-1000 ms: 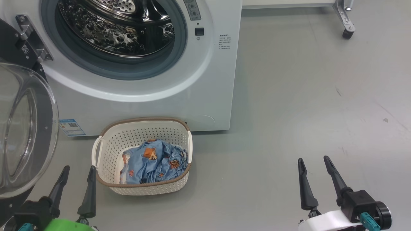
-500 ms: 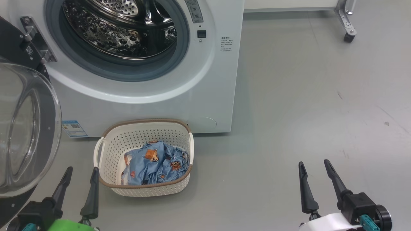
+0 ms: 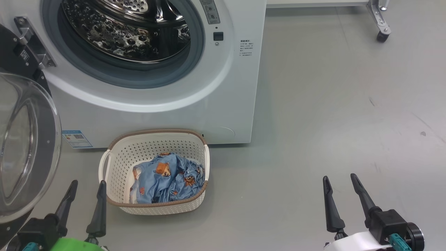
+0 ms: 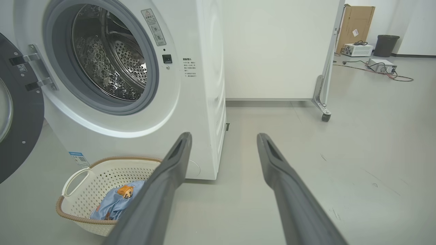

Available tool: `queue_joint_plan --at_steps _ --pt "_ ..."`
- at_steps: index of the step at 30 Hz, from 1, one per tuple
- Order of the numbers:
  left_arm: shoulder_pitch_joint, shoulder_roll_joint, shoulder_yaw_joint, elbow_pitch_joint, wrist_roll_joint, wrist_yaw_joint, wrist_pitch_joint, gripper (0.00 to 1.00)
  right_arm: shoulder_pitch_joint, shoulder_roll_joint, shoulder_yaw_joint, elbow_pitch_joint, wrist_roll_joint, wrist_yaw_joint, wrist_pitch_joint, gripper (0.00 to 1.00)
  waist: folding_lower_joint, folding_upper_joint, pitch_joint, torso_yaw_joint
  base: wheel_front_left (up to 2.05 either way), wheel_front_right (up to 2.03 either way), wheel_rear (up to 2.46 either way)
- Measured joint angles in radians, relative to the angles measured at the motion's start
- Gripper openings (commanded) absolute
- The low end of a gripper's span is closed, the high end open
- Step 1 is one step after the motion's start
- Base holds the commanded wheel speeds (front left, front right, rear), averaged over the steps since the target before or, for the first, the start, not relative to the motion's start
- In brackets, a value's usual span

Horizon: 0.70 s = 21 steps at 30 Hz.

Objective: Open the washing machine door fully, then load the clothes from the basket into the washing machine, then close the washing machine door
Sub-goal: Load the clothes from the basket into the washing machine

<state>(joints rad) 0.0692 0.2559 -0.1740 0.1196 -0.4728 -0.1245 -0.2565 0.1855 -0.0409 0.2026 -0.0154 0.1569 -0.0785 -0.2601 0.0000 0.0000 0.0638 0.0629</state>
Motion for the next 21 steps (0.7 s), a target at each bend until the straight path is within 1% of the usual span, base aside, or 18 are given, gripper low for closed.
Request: queue_joint_plan --at_steps 14,21 --pt "-0.004 -0.007 0.009 -0.011 -0.004 0.0 0.0 1.0 -0.001 0.0 0.006 0.001 0.0 0.0 0.0 1.0 0.0 0.0 0.019 0.008 1.01 -1.01 0.0" --pt "-0.004 -0.007 -0.002 -0.012 -0.005 0.0 0.0 1.0 -0.001 0.0 0.014 0.002 0.0 0.0 0.0 1.0 0.0 0.0 0.027 0.009 0.76 -0.76 0.0"
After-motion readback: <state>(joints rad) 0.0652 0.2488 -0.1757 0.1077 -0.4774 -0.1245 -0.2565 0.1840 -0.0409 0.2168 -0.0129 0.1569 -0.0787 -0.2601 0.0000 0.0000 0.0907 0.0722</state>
